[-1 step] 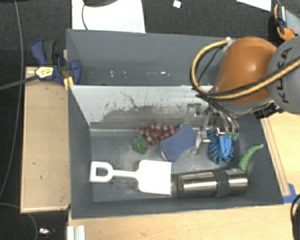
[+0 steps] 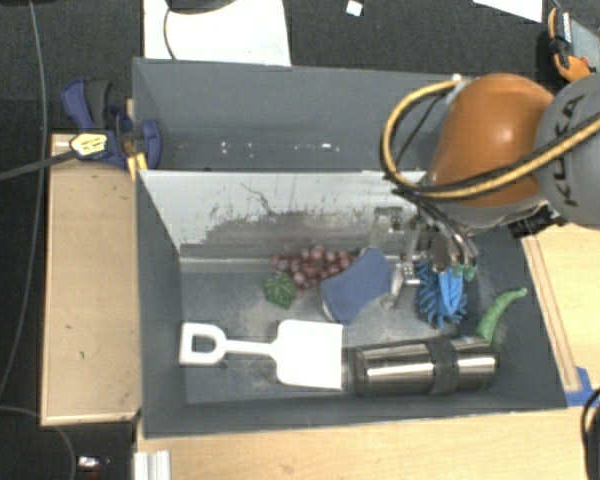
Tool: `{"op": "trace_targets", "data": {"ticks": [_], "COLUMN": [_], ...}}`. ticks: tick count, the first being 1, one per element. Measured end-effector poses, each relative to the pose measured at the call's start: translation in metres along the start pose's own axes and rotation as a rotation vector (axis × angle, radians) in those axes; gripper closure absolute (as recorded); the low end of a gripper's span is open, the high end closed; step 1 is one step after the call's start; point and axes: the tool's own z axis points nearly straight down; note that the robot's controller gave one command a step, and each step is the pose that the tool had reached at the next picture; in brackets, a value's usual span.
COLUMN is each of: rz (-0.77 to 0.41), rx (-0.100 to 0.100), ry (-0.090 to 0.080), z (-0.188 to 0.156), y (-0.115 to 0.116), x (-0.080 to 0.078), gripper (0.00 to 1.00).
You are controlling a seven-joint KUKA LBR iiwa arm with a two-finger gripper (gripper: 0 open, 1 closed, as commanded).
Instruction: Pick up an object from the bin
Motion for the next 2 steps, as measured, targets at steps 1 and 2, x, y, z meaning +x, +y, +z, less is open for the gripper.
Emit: {"op": "trace_targets", "data": {"ticks": [1, 2], "rz": [0.019, 0.068], "rx": [-0.002, 0.0], "ry": [0.002, -0.007], "z": [0.082, 0.096], "y": [0.029, 0.026], "x": [-0.008, 0.003], "gripper": [0.0, 0.0]}}
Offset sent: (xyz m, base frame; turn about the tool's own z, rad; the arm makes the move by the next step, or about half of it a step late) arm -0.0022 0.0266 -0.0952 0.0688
